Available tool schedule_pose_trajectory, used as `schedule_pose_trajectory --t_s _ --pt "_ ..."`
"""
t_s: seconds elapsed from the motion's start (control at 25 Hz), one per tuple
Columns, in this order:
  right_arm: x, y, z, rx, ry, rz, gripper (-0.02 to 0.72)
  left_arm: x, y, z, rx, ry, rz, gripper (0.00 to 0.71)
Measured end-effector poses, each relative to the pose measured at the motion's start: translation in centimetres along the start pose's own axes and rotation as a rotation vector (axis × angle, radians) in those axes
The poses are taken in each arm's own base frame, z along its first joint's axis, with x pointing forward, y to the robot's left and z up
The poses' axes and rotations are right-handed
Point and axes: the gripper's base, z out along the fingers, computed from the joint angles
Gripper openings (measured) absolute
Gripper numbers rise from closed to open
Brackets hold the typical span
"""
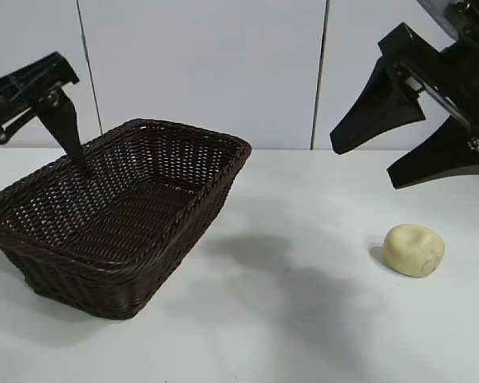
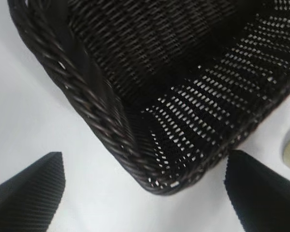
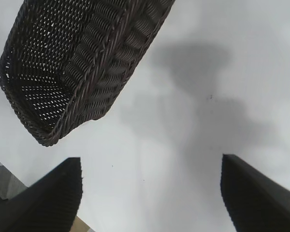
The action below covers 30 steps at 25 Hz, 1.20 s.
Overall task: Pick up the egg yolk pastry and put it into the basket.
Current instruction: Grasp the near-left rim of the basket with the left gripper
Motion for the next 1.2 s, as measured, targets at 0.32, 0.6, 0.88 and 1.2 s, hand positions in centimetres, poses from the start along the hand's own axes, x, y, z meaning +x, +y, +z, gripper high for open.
schedule_pose_trajectory --t_s 0.32,0.6,0.88,1.2 --pt "0.0 0.0 0.0 0.0 0.0 0.0 0.57 -0.7 0.6 3.1 -0.111 -0.023 -0.107 0.648" --pt "0.0 0.0 0.0 0.0 0.0 0.0 0.57 -1.4 1.0 4.3 -0.145 -0.086 -0.246 0.648" --pt "0.0 0.0 0.0 0.0 0.0 -0.001 0.57 -1.5 1.0 5.7 -0.15 -0.086 -0.249 0.648" --pt "0.0 0.0 0.0 0.002 0.001 -0.003 0.57 -1.4 1.2 5.8 -0.16 -0.083 -0.248 0.595"
